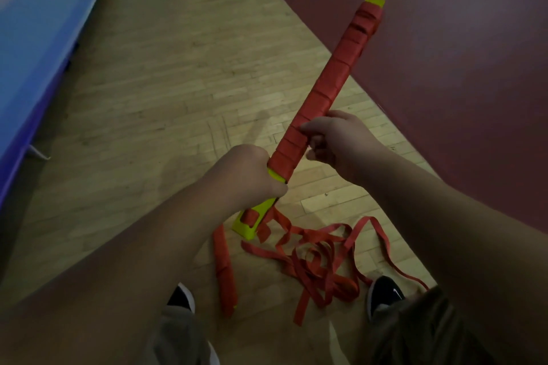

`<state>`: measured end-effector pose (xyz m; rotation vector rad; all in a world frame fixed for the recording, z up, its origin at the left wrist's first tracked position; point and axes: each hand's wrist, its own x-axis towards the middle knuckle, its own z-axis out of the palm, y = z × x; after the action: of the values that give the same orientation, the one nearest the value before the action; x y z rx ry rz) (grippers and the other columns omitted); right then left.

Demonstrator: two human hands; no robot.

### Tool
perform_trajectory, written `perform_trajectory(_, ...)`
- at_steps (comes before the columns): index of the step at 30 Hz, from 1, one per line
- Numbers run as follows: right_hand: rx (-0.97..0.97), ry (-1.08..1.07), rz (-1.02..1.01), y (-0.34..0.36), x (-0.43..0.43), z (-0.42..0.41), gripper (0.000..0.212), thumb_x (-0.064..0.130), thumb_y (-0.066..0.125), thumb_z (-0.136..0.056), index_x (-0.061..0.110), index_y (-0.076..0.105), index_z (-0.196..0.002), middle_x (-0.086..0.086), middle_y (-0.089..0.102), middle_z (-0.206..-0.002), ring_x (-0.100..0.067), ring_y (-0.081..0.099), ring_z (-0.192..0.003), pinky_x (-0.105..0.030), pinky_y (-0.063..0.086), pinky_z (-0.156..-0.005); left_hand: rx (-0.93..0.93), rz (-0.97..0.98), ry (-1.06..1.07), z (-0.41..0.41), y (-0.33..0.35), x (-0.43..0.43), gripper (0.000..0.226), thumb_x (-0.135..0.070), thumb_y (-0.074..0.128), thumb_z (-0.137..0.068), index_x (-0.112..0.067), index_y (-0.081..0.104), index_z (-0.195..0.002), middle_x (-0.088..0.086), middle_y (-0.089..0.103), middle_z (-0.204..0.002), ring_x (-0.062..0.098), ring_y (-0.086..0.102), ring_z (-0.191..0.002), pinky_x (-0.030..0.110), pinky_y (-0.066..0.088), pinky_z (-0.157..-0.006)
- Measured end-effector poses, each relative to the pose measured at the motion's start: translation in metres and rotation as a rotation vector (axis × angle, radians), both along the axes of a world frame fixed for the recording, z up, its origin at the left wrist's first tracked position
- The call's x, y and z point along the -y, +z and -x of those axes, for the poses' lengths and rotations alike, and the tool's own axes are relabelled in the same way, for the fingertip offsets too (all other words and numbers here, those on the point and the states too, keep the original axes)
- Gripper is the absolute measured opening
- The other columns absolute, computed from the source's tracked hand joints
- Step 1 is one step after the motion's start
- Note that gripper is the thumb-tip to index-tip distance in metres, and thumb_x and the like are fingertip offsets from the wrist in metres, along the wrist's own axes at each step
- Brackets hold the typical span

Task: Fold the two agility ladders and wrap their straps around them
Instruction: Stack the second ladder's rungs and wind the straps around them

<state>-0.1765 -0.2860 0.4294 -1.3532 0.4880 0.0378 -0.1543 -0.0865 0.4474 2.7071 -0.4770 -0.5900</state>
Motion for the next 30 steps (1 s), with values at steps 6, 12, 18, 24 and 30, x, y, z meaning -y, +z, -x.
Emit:
perform_trajectory(6, 0.132, 0.113, -0.150, 0.007, 0.009, 0.004, 0.057, 0.030, 0.072, -0.101, -0.002, 0.061, -0.146, -0.025, 0.075, -0.131, -0.029, 0.061, -0.098, -0.035, 0.050, -0.076, -0.488, 0.454, -0.091, -0.014, 0.015, -0.027, 0.036, -0.038, 0.088, -0.084, -0.021, 0.084, -0.116, 0.008, 0.083, -0.112, 0.031, 0.078, -0.110, 0.046, 0.061, -0.099)
perform_trajectory(12, 0.166, 0.326, -0.381, 0.019, 0.011, 0.009, 0.048, 0.039, 0.061, -0.107, 0.009, 0.058, -0.144, -0.016, 0.076, -0.136, -0.024, 0.077, -0.110, -0.041, 0.062, -0.094, -0.764, 0.751, -0.062, -0.011, 0.014, -0.038, 0.049, -0.017, 0.078, -0.089, -0.001, 0.073, -0.134, 0.025, 0.073, -0.134, 0.030, 0.072, -0.118, 0.035, 0.059, -0.100)
perform_trajectory(18, 0.176, 0.303, -0.400, 0.031, 0.006, 0.011, 0.052, 0.046, 0.063, -0.100, 0.012, 0.057, -0.139, -0.013, 0.079, -0.129, -0.020, 0.079, -0.100, -0.039, 0.067, -0.086, -0.780, 0.859, -0.013, -0.001, 0.017, -0.030, 0.051, -0.025, 0.078, -0.087, 0.004, 0.075, -0.128, 0.026, 0.073, -0.113, 0.027, 0.071, -0.099, 0.031, 0.060, -0.085)
perform_trajectory(24, 0.137, 0.318, -0.362, 0.025, 0.003, 0.014, 0.050, 0.051, 0.060, -0.102, 0.010, 0.063, -0.132, -0.010, 0.080, -0.121, -0.020, 0.079, -0.101, -0.036, 0.066, -0.085, -0.840, 0.886, 0.001, 0.009, 0.020, -0.021, 0.053, -0.031, 0.066, -0.088, 0.007, 0.072, -0.125, 0.003, 0.078, -0.086, 0.014, 0.075, -0.077, 0.024, 0.059, -0.070)
perform_trajectory(30, 0.155, 0.373, -0.358, 0.023, 0.002, 0.013, 0.049, 0.051, 0.059, -0.100, 0.013, 0.064, -0.130, -0.009, 0.080, -0.123, -0.019, 0.078, -0.105, -0.035, 0.065, -0.086, -0.860, 0.910, -0.008, 0.006, 0.011, -0.022, 0.048, -0.024, 0.076, -0.086, 0.008, 0.075, -0.122, 0.012, 0.079, -0.095, 0.019, 0.077, -0.083, 0.028, 0.062, -0.074)
